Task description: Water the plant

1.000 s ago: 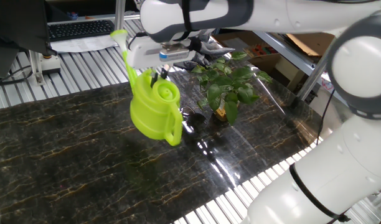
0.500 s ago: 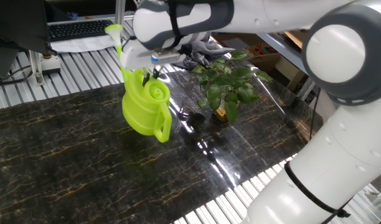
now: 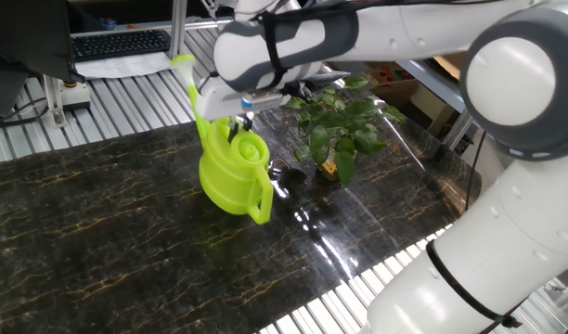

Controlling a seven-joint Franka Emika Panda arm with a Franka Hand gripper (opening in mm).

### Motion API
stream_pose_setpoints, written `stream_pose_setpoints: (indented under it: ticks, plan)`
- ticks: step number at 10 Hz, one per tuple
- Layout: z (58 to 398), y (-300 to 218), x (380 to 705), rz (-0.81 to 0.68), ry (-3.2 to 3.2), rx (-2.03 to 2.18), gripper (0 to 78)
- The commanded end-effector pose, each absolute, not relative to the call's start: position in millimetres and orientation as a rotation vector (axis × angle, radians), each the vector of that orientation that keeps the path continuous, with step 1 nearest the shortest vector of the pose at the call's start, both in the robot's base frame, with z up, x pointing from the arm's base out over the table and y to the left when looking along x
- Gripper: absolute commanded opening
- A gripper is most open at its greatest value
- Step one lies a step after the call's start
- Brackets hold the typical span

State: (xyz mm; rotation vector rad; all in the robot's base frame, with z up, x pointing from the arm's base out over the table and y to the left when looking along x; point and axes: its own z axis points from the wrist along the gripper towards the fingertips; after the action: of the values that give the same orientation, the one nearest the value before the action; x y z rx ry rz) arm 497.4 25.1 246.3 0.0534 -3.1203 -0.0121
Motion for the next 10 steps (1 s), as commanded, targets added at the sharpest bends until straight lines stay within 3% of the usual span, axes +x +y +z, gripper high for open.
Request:
stream_pose_setpoints:
  ticks: [1,10]
  plan:
    - [244,24,491,0.011,-3.084,0.046,1.1]
    - [236,23,507,0.018,-3.088,0.033,1.1]
